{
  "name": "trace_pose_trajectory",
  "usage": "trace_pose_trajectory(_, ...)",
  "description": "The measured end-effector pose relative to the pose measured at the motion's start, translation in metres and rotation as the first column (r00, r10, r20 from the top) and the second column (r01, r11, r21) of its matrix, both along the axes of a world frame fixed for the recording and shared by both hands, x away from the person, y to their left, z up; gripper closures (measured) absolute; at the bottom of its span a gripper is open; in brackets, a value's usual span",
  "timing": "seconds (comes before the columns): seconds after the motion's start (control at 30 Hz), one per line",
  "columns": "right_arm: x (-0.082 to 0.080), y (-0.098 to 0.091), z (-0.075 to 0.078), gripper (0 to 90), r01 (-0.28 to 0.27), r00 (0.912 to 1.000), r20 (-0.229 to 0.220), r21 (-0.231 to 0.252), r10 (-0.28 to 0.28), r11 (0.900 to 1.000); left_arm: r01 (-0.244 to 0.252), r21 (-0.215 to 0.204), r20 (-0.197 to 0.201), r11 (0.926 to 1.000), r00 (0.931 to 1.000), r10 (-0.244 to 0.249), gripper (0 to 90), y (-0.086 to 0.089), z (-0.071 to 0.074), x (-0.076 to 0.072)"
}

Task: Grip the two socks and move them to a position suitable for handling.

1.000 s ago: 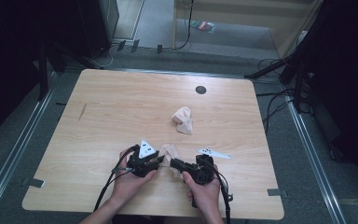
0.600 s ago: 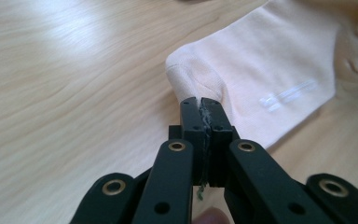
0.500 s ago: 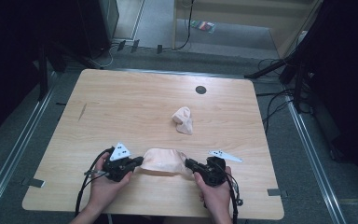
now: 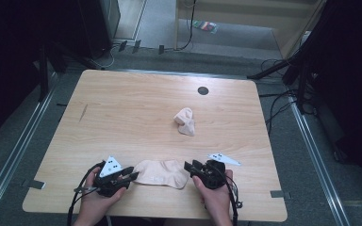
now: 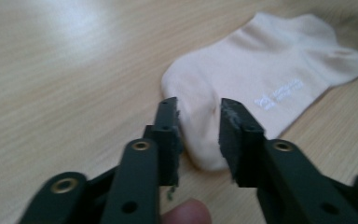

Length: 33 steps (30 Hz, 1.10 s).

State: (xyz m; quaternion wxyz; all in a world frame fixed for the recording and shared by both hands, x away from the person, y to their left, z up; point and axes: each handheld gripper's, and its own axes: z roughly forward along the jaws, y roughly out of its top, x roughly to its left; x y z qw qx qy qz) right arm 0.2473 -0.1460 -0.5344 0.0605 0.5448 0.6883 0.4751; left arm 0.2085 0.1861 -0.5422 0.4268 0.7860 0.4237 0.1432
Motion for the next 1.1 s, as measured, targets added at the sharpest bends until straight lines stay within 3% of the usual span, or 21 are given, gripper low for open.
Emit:
trace_pose_trajectory(0.03,0.0,0.0,0.0,57.5,0.0,1.0,0.0,0.0,0.0,1.0,0.0,0.0,0.0,1.0,1.0,0.0,64.5,0.0,0.0,0.0)
trace_pose_trajectory(0.07,-0.005,-0.004,0.006,60.1,0.0,0.9996,0.029,-0.005,0.0,1.0,-0.008,-0.025,0.044,0.9997,0.999,0.009,62.1,0.001,0.003,-0.001)
trace_pose_trajectory(0.13,-0.008,-0.004,0.009,61.6,-0.01,0.9992,0.039,-0.008,0.011,0.9999,-0.015,-0.028,0.067,0.9995,0.9976,0.016,60.9,0.001,0.004,-0.001)
trace_pose_trajectory(0.17,-0.012,-0.003,0.012,62.5,-0.031,0.9976,0.061,-0.035,0.033,0.9989,-0.017,-0.014,0.081,0.9998,0.9965,0.018,62.1,0.0,0.005,-0.001)
trace_pose_trajectory(0.2,-0.019,0.005,0.012,64.9,-0.065,0.994,0.081,-0.102,0.073,0.9927,-0.019,0.005,0.093,0.9998,0.9955,0.019,65.9,-0.001,0.004,-0.001)
trace_pose_trajectory(0.23,-0.019,0.005,0.012,64.9,-0.065,0.994,0.081,-0.102,0.073,0.9927,-0.017,0.016,0.096,0.9997,0.9952,0.015,65.9,-0.002,0.003,0.0)
trace_pose_trajectory(0.27,-0.021,0.016,0.007,66.6,-0.101,0.9905,0.077,-0.155,0.114,0.9827,-0.008,0.03,0.096,0.9995,0.9954,0.005,71.0,-0.003,0.002,0.0)
trace_pose_trajectory(0.4,-0.022,0.03,-0.003,67.5,-0.148,0.9859,0.051,-0.176,0.159,0.9731,0.026,0.066,0.065,0.9975,0.9974,-0.03,74.3,-0.008,-0.004,0.005)
trace_pose_trajectory(0.43,-0.023,0.035,-0.005,67.3,-0.163,0.983,0.051,-0.196,0.176,0.9669,0.03,0.071,0.045,0.997,0.9984,-0.034,73.8,-0.009,-0.006,0.006)
trace_pose_trajectory(0.47,-0.023,0.042,-0.009,63.2,-0.176,0.9793,0.055,-0.244,0.195,0.9537,0.034,0.084,0.019,0.9959,0.9992,-0.036,72.5,-0.01,-0.01,0.008)
trace_pose_trajectory(0.5,-0.023,0.042,-0.009,63.2,-0.176,0.9793,0.055,-0.244,0.195,0.9537,0.034,0.084,0.019,0.9959,0.9992,-0.036,71.8,-0.01,-0.01,0.008)
trace_pose_trajectory(0.57,-0.022,0.045,-0.013,61.0,-0.173,0.9789,0.056,-0.284,0.196,0.943,0.035,0.077,0.009,0.9964,0.9993,-0.035,71.2,-0.01,-0.01,0.009)
trace_pose_trajectory(0.63,-0.022,0.046,-0.013,59.0,-0.171,0.9789,0.059,-0.281,0.195,0.9443,0.029,0.07,-0.002,0.9971,0.9996,-0.029,70.1,-0.009,-0.01,0.008)
trace_pose_trajectory(0.67,-0.024,0.048,-0.014,62.4,-0.171,0.9742,0.084,-0.327,0.209,0.9294,0.027,0.077,-0.001,0.9967,0.9996,-0.027,69.8,-0.01,-0.01,0.008)
trace_pose_trajectory(0.7,-0.024,0.048,-0.014,62.4,-0.171,0.9742,0.084,-0.327,0.209,0.9294,0.023,0.085,0.001,0.9961,0.9997,-0.023,69.8,-0.011,-0.01,0.007)
trace_pose_trajectory(0.77,-0.028,0.051,-0.015,70.5,-0.156,0.9696,0.115,-0.39,0.216,0.9078,0.01,0.115,0.017,0.9933,0.9998,-0.012,71.4,-0.013,-0.01,0.004)
trace_pose_trajectory(0.8,-0.028,0.05,-0.013,80.1,-0.157,0.9728,0.097,-0.389,0.21,0.9079,0.005,0.134,0.024,0.991,0.9997,-0.008,78.0,-0.014,-0.009,0.003)
trace_pose_trajectory(0.9,-0.026,0.045,-0.012,84.8,-0.168,0.975,0.075,-0.367,0.209,0.9148,-0.001,0.14,0.002,0.9902,1.0,0.0,82.1,-0.014,-0.008,0.001)
trace_pose_trajectory(0.97,-0.024,0.04,-0.011,86.1,-0.182,0.9765,0.047,-0.344,0.211,0.9212,0.005,0.124,-0.023,0.9923,0.9997,-0.002,85.0,-0.013,-0.007,0.0)
trace_pose_trajectory(1.0,-0.025,0.036,-0.01,86.4,-0.192,0.9758,0.033,-0.343,0.216,0.9194,0.007,0.112,-0.044,0.9937,0.999,-0.002,85.4,-0.013,-0.006,-0.001)
trace_pose_trajectory(1.1,-0.026,0.034,-0.01,86.2,-0.2,0.9738,0.033,-0.348,0.225,0.916,0.006,0.098,-0.057,0.9952,0.9984,0.0,84.8,-0.013,-0.005,-0.002)
